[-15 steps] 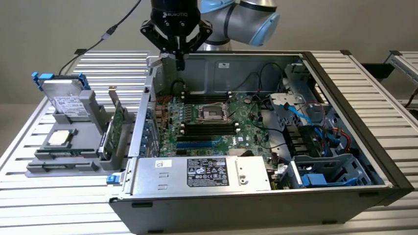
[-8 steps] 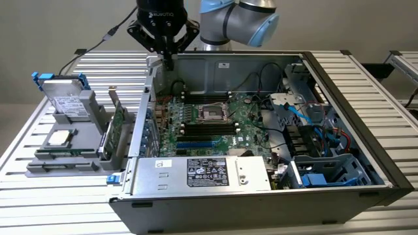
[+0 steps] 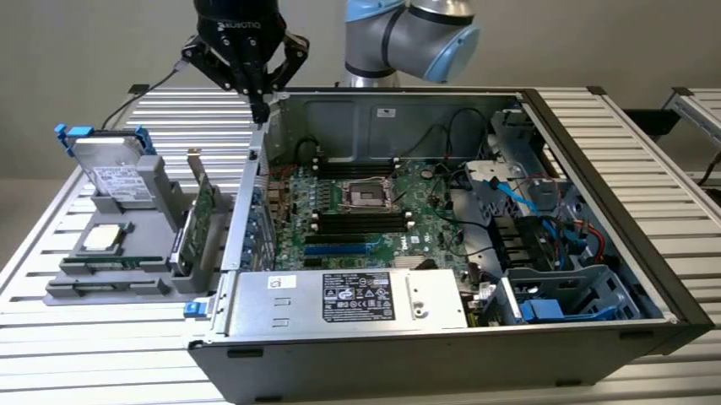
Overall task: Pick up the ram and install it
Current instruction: 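Reach for the ram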
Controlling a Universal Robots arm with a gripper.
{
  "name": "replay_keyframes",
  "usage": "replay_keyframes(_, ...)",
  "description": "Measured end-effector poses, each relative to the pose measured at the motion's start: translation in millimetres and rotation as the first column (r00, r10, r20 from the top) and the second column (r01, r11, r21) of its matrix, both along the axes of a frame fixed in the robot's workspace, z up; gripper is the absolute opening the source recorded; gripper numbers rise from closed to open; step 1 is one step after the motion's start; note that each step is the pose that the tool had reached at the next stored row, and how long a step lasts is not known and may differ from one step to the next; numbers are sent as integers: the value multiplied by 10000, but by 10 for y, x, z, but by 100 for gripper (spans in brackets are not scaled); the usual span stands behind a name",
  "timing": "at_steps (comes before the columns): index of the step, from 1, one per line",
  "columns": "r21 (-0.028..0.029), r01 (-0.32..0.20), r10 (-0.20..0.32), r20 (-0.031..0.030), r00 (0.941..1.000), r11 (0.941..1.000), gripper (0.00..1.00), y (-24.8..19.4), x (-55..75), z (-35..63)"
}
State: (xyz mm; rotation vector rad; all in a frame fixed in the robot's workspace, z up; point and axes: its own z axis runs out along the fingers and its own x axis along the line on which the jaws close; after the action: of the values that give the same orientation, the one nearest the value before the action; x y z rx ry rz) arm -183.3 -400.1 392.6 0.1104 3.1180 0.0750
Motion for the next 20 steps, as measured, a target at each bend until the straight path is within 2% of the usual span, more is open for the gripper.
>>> replay_keyframes(20,0,0,0,-14,10000,10000,10,-25,-911,-40)
